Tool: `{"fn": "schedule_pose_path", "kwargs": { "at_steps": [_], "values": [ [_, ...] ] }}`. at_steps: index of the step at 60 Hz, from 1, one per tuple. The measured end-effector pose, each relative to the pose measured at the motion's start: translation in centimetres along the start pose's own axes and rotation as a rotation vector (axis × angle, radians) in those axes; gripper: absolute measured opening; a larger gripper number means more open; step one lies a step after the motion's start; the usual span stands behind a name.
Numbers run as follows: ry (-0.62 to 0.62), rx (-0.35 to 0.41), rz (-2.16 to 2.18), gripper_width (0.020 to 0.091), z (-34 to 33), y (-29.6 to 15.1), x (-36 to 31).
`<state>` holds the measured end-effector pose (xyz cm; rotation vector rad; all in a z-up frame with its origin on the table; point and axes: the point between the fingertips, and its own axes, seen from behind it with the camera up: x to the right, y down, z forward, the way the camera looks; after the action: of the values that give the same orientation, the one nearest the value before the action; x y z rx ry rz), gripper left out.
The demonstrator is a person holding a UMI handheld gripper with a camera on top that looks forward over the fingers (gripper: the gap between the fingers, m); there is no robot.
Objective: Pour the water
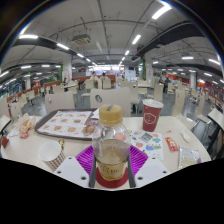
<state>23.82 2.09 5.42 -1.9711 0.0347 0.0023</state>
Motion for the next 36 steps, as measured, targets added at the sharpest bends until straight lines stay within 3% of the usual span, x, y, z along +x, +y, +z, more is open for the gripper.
{"fn": "schedule_pose_path", "kwargs": {
  "at_steps": [6, 10, 13, 17, 36],
  "values": [
    [0.002, -0.049, 0.02, 0.0561, -0.1, 0.5, 0.2],
    [-0.002, -0.102, 0.03, 0.0861, -1.1, 1.1, 0.0],
    [0.002, -0.135, 0.031, 0.0812, -2.4, 1.4, 0.1],
    [0.033, -0.173, 0.019, 0.0857, -5.1, 1.6, 0.5],
    [0.027, -0.357, 0.06, 0.0847, -20.1, 4.4, -2.2]
  ]
}}
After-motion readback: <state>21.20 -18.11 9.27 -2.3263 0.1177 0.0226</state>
